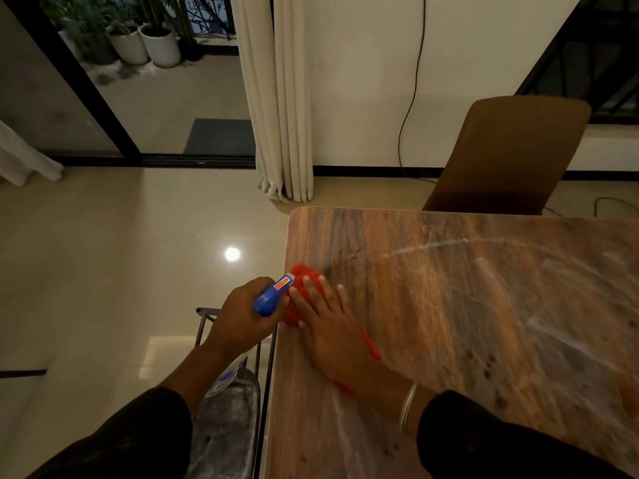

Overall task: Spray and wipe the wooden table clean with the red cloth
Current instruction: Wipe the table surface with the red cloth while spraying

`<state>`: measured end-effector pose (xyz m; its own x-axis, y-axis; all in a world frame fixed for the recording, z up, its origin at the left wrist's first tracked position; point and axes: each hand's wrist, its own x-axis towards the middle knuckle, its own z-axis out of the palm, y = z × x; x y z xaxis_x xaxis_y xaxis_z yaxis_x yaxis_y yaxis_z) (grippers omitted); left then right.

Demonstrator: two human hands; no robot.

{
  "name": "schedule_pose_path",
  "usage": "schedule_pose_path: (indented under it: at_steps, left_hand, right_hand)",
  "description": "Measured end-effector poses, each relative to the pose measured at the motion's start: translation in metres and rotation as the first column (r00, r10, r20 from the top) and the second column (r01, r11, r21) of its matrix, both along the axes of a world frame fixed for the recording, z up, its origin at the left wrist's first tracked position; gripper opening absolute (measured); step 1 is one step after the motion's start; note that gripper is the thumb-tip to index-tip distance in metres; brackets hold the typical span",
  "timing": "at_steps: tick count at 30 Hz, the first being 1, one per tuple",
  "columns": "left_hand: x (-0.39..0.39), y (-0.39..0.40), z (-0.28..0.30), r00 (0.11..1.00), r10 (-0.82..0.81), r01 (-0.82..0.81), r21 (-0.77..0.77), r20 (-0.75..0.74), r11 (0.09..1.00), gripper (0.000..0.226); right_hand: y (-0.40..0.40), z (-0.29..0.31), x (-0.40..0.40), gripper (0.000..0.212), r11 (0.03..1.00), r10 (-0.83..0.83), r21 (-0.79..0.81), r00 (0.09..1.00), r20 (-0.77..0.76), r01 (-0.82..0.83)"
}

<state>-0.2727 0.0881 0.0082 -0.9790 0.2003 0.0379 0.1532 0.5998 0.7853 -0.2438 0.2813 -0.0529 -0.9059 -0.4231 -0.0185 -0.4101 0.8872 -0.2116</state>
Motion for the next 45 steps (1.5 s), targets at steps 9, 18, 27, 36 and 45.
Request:
schedule_pose_path:
  at_steps: [9, 18, 27, 36, 45]
  left_hand:
    - [-0.008, -0.017, -0.013, 1.0, 0.025, -0.024, 0.028, -0.006, 0.999, 0.013]
    - [-0.024, -0.034, -0.017, 0.992, 0.123, -0.123, 0.041, -0.001, 0.992, 0.011]
    - [-0.013, -0.036, -0.023, 0.99, 0.144, -0.144, 0.064, 0.003, 0.988, 0.011]
    - [-0.037, -0.022, -0.016, 0.982, 0.188, -0.186, 0.083, -0.009, 0.979, 0.012]
    - [-0.025, -0.024, -0.008, 0.994, 0.11, -0.11, 0.052, -0.006, 0.993, 0.011]
  right_hand:
    - [0.04, 0.02, -0.142, 0.059, 0.968, -0.239, -0.056, 0.967, 0.087, 0.244]
    - [0.018, -0.001, -0.05, 0.064, 0.974, 0.228, 0.019, 0.974, 0.0, -0.228]
    - [-0.021, 0.017, -0.188, 0.061, 0.987, -0.152, -0.046, 0.987, 0.042, 0.154]
    - [0.01, 0.003, -0.018, 0.073, 0.976, 0.216, 0.026, 0.974, 0.065, -0.218]
    - [0.006, 0.016, -0.194, 0.063, 0.984, -0.176, 0.002, 0.983, 0.051, 0.176]
